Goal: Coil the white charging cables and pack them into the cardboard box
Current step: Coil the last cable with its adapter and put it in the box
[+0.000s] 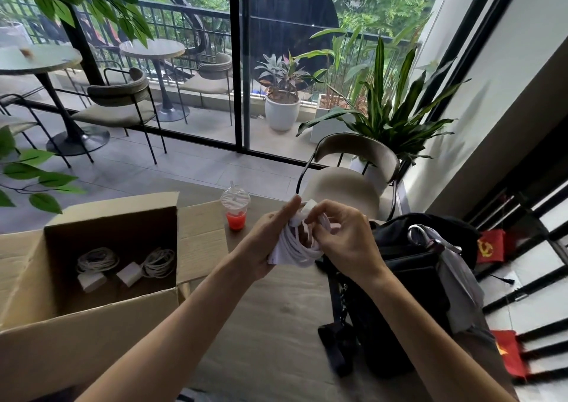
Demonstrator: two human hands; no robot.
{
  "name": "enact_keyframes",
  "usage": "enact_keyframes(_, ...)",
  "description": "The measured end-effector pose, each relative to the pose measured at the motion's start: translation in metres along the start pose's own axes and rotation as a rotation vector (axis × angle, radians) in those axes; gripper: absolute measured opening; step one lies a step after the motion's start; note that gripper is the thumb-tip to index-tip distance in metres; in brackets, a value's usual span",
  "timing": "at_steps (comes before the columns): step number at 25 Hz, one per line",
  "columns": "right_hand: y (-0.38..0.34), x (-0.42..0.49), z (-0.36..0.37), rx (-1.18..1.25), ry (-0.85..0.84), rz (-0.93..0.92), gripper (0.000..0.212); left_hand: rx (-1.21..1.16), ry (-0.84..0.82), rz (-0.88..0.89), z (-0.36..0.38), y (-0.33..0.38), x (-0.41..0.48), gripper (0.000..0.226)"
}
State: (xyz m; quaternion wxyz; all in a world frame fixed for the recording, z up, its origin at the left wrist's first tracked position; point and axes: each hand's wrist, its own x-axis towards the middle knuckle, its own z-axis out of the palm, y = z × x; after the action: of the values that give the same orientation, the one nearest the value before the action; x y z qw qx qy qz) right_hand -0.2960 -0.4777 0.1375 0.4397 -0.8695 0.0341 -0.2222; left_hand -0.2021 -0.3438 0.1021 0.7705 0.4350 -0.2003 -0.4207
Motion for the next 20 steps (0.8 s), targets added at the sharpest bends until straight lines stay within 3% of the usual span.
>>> enact_keyframes(7, 0.008, 0.001, 0.002, 0.426, -0.091, 0.064, 0.029, 0.029, -0.074, -0.038, -0.011, 0.003, -0.001, 0.046)
enact_keyframes(10, 0.005, 0.001, 0.001, 0.503, -0.129, 0.092, 0.018, -0.005, -0.075, -0.049, -0.012, 0.004, -0.002, 0.044)
enact_keyframes(14, -0.001, 0.000, 0.006, 0.311, -0.011, 0.015, 0.023, -0.023, -0.114, -0.037, -0.009, 0.007, -0.004, 0.047)
enact_keyframes(17, -0.005, -0.002, 0.012, 0.113, 0.147, -0.008, 0.021, 0.074, -0.085, -0.006, -0.006, 0.007, -0.003, 0.063)
enact_keyframes(20, -0.005, -0.003, 0.010, 0.070, 0.242, -0.032, 0.029, 0.133, -0.100, 0.030, -0.002, 0.006, -0.005, 0.068)
